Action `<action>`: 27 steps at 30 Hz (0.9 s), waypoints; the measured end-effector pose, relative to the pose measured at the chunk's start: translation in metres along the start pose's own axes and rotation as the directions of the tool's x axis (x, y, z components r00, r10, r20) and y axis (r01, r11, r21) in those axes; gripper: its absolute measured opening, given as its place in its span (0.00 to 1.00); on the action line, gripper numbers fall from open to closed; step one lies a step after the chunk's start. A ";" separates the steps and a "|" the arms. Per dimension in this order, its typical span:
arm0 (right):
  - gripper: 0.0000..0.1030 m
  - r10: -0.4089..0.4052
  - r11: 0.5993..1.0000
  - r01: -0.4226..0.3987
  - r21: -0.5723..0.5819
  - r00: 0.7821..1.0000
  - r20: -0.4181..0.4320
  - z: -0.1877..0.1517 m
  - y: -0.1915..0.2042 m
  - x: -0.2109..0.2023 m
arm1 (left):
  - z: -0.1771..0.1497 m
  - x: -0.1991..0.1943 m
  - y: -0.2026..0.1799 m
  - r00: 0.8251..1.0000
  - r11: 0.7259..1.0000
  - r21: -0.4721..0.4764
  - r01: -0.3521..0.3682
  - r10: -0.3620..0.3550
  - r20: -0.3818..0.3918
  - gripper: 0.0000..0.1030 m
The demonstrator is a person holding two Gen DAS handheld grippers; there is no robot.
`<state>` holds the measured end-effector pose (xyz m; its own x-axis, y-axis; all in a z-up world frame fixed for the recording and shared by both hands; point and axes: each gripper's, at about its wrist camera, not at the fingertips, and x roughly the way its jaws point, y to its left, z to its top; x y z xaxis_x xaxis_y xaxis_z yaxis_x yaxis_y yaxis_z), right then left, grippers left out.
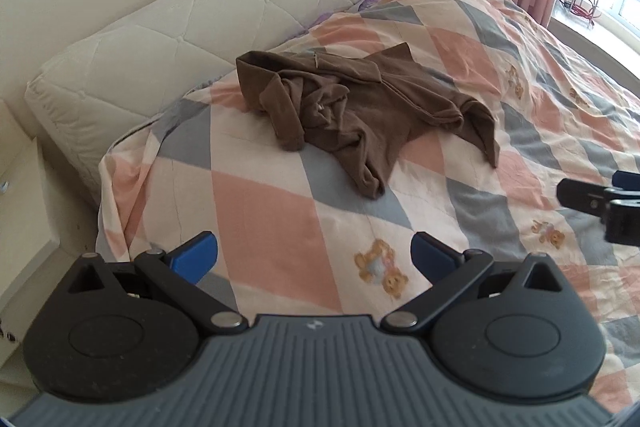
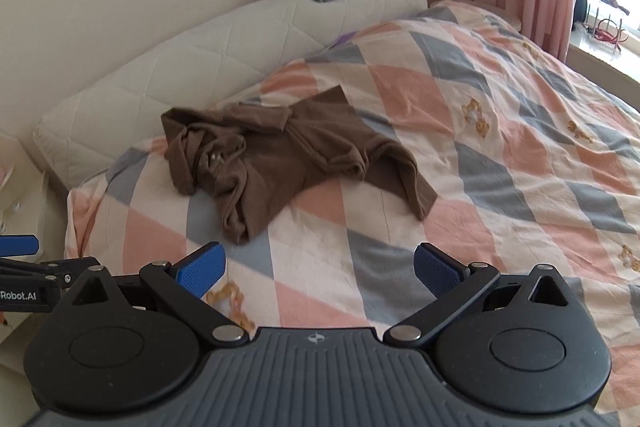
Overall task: Fold clothes
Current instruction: 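Move both grippers toward the crumpled brown sweater on the bed, then grasp the brown sweater with the left gripper while the right gripper grasps another edge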
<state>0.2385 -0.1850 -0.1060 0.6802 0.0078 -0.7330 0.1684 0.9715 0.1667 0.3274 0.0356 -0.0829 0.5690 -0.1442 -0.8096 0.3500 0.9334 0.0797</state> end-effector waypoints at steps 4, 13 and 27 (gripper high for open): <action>1.00 0.001 0.999 -0.002 -0.049 1.000 -0.012 0.005 0.005 0.036 | 0.017 0.037 0.009 0.999 0.994 0.108 0.000 -0.006 0.051 0.89; 0.84 0.025 0.942 -0.032 -0.333 0.999 -0.024 -0.014 0.057 0.133 | 0.051 0.132 -0.001 0.982 0.842 0.535 -0.071 -0.036 0.186 0.64; 0.54 0.023 0.805 -0.012 -0.594 1.000 0.012 -0.017 0.108 0.244 | 0.039 0.245 0.005 0.961 0.203 0.962 -0.184 -0.169 0.219 0.77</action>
<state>0.4101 -0.0738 -0.2780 0.6926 0.0277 -0.7208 -0.2960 0.9222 -0.2490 0.4974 -0.0074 -0.2581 0.6508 -0.3687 -0.6637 0.6822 -0.0999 0.7243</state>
